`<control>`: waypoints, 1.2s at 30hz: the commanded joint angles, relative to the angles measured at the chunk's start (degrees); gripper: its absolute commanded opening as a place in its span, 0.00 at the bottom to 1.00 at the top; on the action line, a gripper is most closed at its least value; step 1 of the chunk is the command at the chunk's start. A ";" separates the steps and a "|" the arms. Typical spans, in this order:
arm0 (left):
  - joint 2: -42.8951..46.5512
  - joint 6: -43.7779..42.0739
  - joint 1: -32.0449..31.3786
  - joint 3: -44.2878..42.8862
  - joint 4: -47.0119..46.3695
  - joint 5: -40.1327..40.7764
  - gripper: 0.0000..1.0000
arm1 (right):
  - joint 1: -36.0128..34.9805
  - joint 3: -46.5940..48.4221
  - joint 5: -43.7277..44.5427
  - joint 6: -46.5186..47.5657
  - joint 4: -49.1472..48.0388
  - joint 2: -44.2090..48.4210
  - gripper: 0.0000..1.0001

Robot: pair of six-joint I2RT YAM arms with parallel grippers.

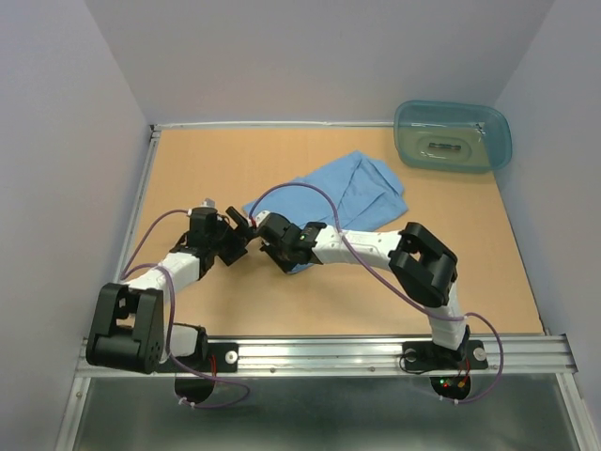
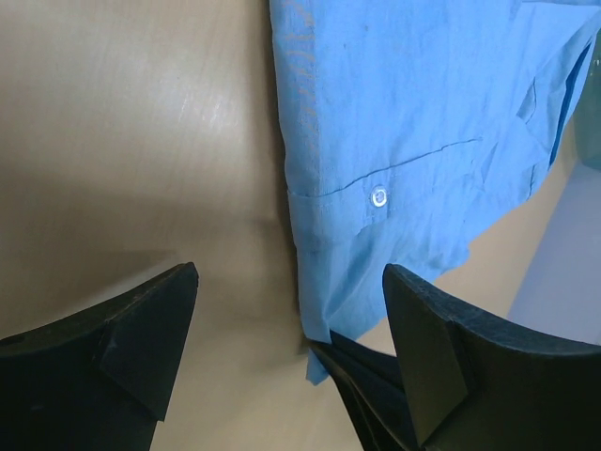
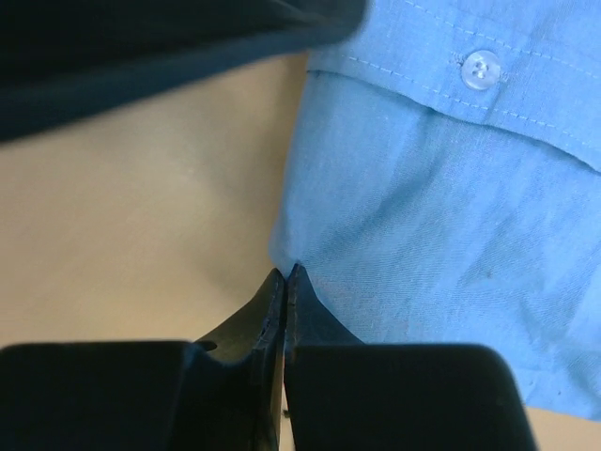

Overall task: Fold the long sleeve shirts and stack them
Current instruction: Fold the shirt

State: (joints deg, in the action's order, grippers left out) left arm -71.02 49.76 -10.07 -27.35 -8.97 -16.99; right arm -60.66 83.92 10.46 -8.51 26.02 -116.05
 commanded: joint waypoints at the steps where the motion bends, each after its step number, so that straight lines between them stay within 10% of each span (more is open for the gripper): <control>1: -2.97 3.15 -0.92 -1.56 -7.54 -1.99 0.91 | -0.25 3.80 -3.69 -2.55 -6.33 4.51 0.01; 19: -7.99 7.37 -1.62 -1.38 -15.46 -2.61 0.80 | 1.34 -2.79 -6.15 -7.57 -13.01 8.30 0.00; 22: -8.69 6.50 -1.98 -2.18 -15.55 -2.43 0.69 | 1.42 -3.15 -6.85 -7.57 -13.54 7.86 0.01; 30: -8.69 2.63 -2.15 -2.53 -14.67 -1.55 0.01 | 1.43 -3.24 -7.03 -8.19 -14.07 8.82 0.08; 36: -4.83 -4.74 -2.15 -7.18 -3.18 -0.32 0.00 | 5.36 -5.68 -4.04 -10.73 -13.89 14.17 0.37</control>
State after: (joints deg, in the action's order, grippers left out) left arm -79.94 51.33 -12.01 -30.20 -18.17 -18.63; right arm -58.74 81.08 4.51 -16.80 15.57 -108.64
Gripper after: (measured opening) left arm 0.063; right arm 0.350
